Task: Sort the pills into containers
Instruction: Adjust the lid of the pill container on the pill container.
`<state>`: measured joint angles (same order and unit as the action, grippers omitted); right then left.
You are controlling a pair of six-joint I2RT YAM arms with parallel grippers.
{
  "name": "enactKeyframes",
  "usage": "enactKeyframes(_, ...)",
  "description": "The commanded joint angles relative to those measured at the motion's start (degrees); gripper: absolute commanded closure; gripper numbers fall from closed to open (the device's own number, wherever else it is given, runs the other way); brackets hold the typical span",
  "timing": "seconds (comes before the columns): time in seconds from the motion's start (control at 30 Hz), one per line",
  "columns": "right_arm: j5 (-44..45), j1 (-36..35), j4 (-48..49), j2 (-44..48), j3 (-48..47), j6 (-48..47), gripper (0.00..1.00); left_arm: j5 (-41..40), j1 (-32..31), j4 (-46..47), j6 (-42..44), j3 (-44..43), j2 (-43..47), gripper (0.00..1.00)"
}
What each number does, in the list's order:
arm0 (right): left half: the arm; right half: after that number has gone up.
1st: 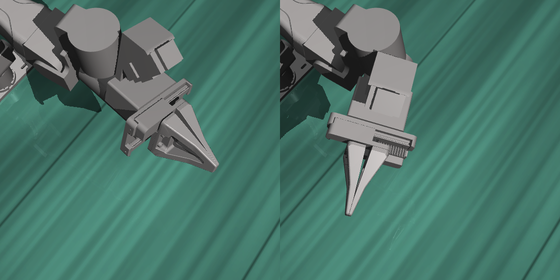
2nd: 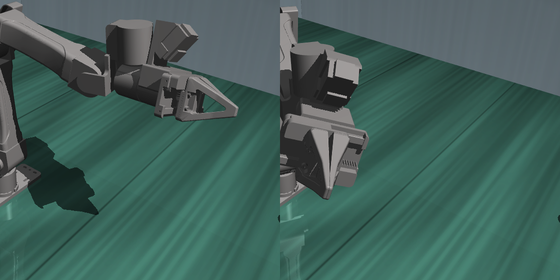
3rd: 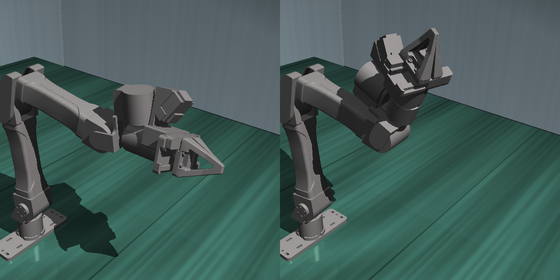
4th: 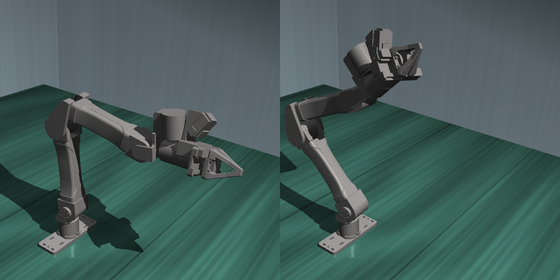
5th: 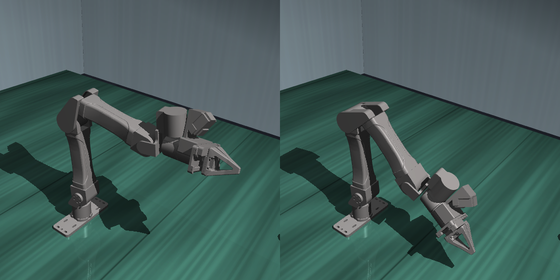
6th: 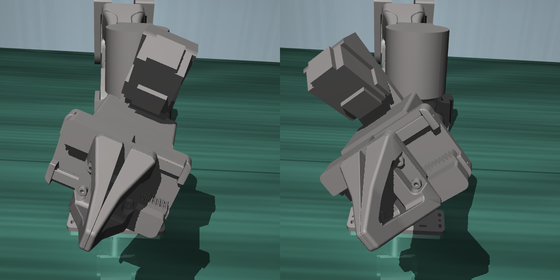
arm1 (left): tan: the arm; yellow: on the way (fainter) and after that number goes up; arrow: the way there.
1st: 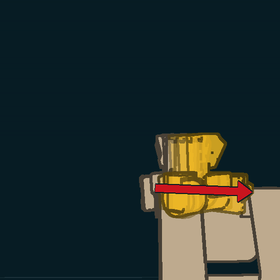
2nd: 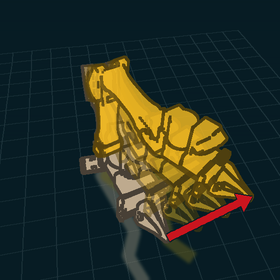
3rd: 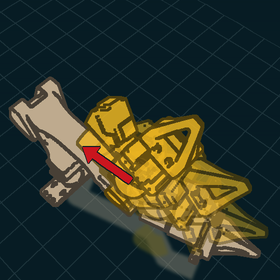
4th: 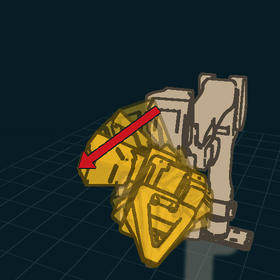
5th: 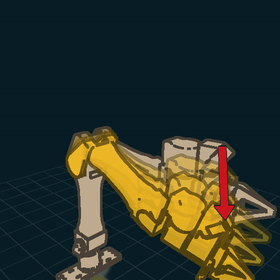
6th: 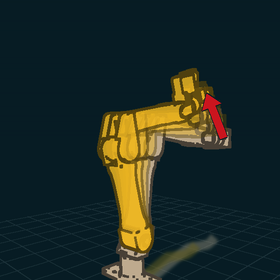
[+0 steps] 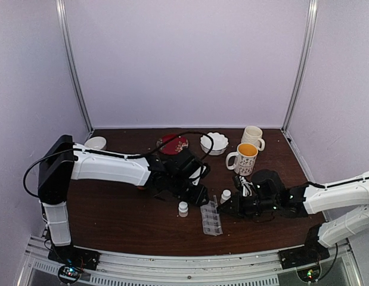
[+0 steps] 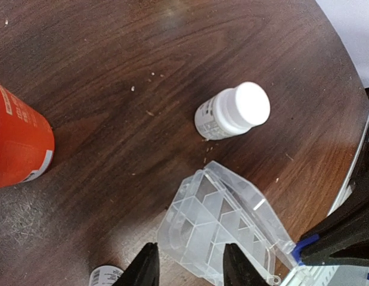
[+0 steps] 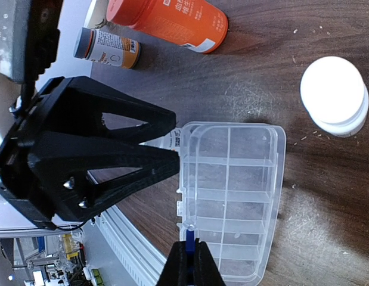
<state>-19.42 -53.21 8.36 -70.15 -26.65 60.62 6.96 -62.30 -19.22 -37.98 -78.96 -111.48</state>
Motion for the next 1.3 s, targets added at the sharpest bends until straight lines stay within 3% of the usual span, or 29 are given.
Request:
enactKeyframes(0.0,0.2,0.47,-2.06,2.36,-0.72,-1.38,1.0,-0.82,-0.13,-1.97,0.71,-2.09,-0.82,0.63)
enactKeyframes(0.2,0.5,0.48,-4.04,3.46,-1.44,-2.07,1.0,-1.75,-0.1,-5.88,1.74,-4.75,-3.93,0.73)
enactKeyframes(0.6,1.53,0.53,-7.74,3.49,-2.68,-3.93,0.99,-4.84,-0.06,-11.01,3.46,-9.94,-9.75,0.74)
enactKeyframes(0.87,7.8,0.56,-20.26,5.31,-5.14,-8.01,0.96,-5.86,-0.11,-12.12,3.87,-11.12,-11.24,0.75)
enactKeyframes(1.0,11.06,0.56,-26.88,5.46,-6.3,-10.16,0.94,-6.08,-0.16,-12.62,4.39,-11.31,-11.54,0.75)
enactKeyframes(1.27,16.76,0.56,-35.7,1.81,-7.91,-13.67,0.75,-6.08,-0.1,-12.56,6.38,-12.05,-12.29,0.78)
